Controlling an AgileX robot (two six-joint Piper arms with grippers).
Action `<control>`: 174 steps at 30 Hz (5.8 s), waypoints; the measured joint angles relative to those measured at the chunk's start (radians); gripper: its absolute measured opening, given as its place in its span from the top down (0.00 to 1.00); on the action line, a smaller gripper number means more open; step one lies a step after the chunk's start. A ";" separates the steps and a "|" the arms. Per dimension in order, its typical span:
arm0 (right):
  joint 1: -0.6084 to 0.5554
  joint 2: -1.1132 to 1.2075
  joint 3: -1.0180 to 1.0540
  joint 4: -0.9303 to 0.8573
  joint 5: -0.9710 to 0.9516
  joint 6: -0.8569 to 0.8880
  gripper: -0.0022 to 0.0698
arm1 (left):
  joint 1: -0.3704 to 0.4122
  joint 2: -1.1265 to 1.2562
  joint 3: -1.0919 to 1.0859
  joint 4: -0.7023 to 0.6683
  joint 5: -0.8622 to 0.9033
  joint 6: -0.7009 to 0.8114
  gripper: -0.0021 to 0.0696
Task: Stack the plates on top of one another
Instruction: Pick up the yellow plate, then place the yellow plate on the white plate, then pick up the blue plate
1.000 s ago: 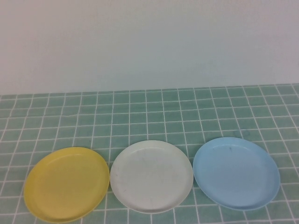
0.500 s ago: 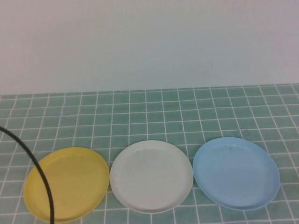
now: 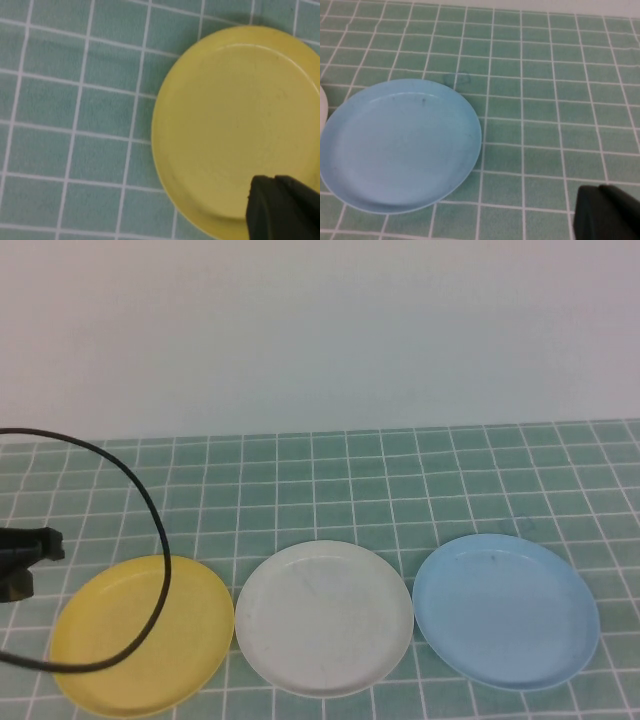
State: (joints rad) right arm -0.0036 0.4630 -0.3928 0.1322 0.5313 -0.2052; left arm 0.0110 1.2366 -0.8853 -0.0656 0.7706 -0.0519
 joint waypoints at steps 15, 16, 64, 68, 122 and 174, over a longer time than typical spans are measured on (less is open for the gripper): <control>0.000 0.000 0.000 -0.002 0.004 0.000 0.97 | 0.000 0.309 -0.121 0.078 0.070 -0.016 0.72; 0.000 0.000 0.000 -0.002 0.004 0.000 0.97 | 0.000 0.324 -0.121 0.086 0.070 -0.034 0.69; 0.000 0.000 0.043 0.000 -0.044 0.000 0.97 | -0.002 0.576 -0.174 0.129 -0.029 -0.138 0.92; 0.000 0.000 0.043 0.000 -0.048 0.000 0.97 | -0.002 0.543 -0.226 0.129 0.008 -0.134 0.95; 0.000 0.002 0.047 0.002 -0.056 0.000 0.97 | -0.359 0.655 -0.360 -0.176 -0.090 0.315 0.92; 0.000 1.348 -0.697 0.317 0.263 -0.175 0.56 | -0.359 -0.233 -0.349 -0.156 0.049 0.375 0.97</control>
State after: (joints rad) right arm -0.0036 1.8112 -1.0901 0.4488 0.7942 -0.3801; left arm -0.3482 1.0038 -1.2342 -0.2213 0.8194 0.3229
